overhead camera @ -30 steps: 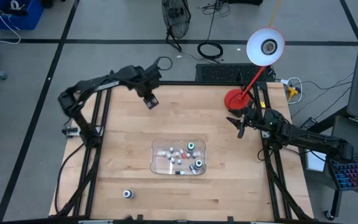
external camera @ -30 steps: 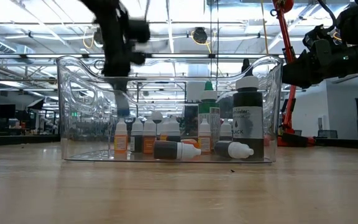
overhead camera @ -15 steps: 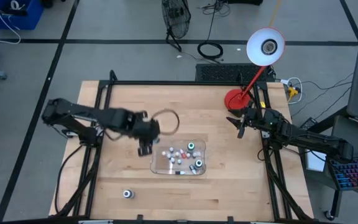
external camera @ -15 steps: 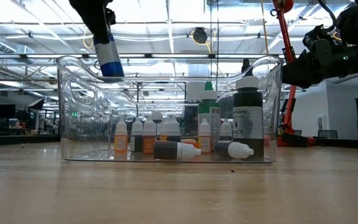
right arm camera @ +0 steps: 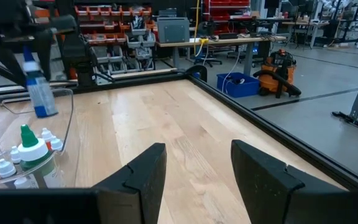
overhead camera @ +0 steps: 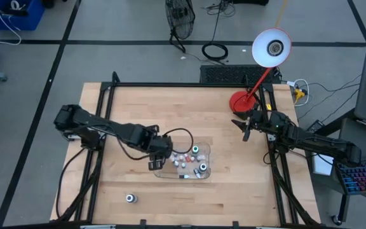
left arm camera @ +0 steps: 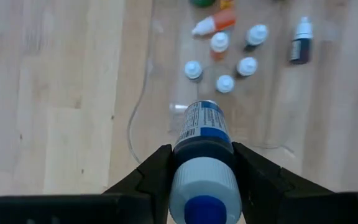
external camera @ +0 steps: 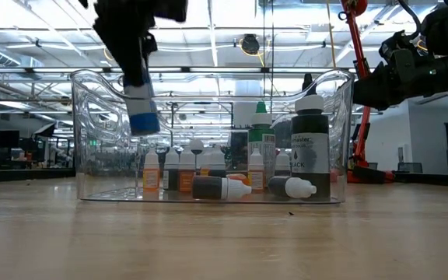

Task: Pick & Place food coloring
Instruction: Put the large blue food coloring bottle into the transparent bin, then put the large violet food coloring bottle into the transparent bin

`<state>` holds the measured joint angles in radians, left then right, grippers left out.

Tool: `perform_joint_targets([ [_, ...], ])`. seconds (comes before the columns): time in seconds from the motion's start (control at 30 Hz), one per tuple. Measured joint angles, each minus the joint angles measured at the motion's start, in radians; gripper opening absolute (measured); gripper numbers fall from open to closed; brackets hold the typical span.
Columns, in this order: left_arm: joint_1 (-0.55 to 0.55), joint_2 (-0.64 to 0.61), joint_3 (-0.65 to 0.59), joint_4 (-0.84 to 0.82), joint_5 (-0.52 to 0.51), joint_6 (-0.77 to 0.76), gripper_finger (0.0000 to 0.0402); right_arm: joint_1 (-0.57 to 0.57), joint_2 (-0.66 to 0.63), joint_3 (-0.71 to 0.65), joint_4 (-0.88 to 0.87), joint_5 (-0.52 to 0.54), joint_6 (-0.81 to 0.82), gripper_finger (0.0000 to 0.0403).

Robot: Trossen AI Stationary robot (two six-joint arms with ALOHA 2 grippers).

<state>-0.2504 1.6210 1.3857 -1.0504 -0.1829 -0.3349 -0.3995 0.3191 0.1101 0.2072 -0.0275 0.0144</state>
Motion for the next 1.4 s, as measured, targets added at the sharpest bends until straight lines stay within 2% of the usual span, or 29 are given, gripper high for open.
perform_joint_targets([
  [0.33, 0.071, 0.112, 0.0, 0.0, 0.027, 0.051, 0.0143, 0.0, 0.0, 0.0, -0.001, 0.0, 0.0, 0.0171],
  [0.73, 0.117, 0.192, 0.0, -0.008, 0.065, 0.063, 0.0142, 0.0, 0.0, 0.0, -0.001, 0.0, 0.0, 0.0171],
  [0.83, 0.126, 0.213, 0.0, -0.006, 0.105, 0.067, 0.0142, 0.0, 0.0, 0.0, -0.001, 0.0, 0.0, 0.0171],
  [1.03, 0.127, 0.22, 0.0, 0.003, 0.107, 0.067, 0.0143, 0.0, 0.0, 0.0, -0.001, 0.0, 0.0, 0.0171],
  [1.1, 0.127, 0.214, 0.0, 0.003, 0.106, 0.062, 0.0173, 0.0, 0.0, 0.0, -0.001, 0.0, 0.0, 0.0171],
  [1.27, 0.127, 0.174, 0.0, 0.003, 0.107, 0.037, 0.0285, 0.0, 0.0, 0.0, -0.001, 0.0, 0.0, 0.0171],
  [1.4, 0.127, 0.128, 0.026, -0.045, 0.113, -0.003, 0.0338, 0.0, 0.0, 0.0, -0.001, 0.0, 0.0, 0.0171],
])
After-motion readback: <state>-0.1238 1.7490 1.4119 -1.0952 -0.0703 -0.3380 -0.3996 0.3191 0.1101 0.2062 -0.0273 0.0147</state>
